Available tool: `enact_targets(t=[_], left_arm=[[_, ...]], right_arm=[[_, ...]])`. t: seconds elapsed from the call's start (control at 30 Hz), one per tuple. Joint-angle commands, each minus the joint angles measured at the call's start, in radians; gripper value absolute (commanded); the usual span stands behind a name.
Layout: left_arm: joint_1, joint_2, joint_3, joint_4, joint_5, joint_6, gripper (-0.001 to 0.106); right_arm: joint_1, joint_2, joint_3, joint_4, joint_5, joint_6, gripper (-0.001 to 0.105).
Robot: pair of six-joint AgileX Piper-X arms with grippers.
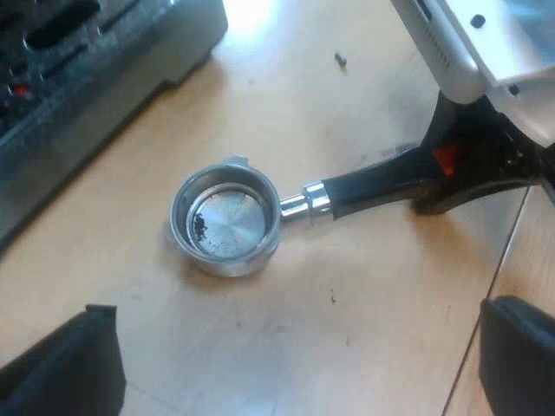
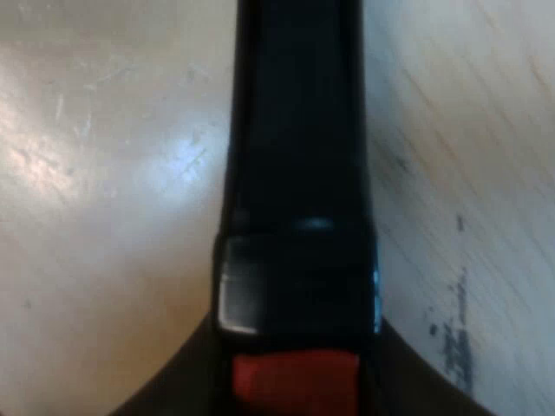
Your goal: Grind coffee beans and then tamp
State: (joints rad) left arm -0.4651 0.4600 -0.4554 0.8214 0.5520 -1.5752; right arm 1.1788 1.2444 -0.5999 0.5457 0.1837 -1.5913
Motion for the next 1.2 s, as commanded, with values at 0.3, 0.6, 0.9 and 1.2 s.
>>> enact_targets(t=[0.3,0.6,0.9,1.2], left_arm=[[-0.006,0.042,-0.001,-0.013,-0.019,0.013,0.085],[-0.006,0.042,-0.001,-0.013,-0.019,0.013,0.085],[-0.006,0.042,-0.001,-0.013,-0.019,0.013,0.085],[-0.006,0.042,-0.001,-0.013,-0.019,0.013,0.085]], right_arm=[[-0.004,0.025,-0.006,-0.023,0.004,0.042,0.019],[-0.004,0.021,-0.019,0.182,-0.031,0.097,0.06],[0.001,-0.085,-0.098,0.431,-0.01,0.109,0.06],[0.001,-0.285,-0.196,0.418,-0.002,0.108,0.061]])
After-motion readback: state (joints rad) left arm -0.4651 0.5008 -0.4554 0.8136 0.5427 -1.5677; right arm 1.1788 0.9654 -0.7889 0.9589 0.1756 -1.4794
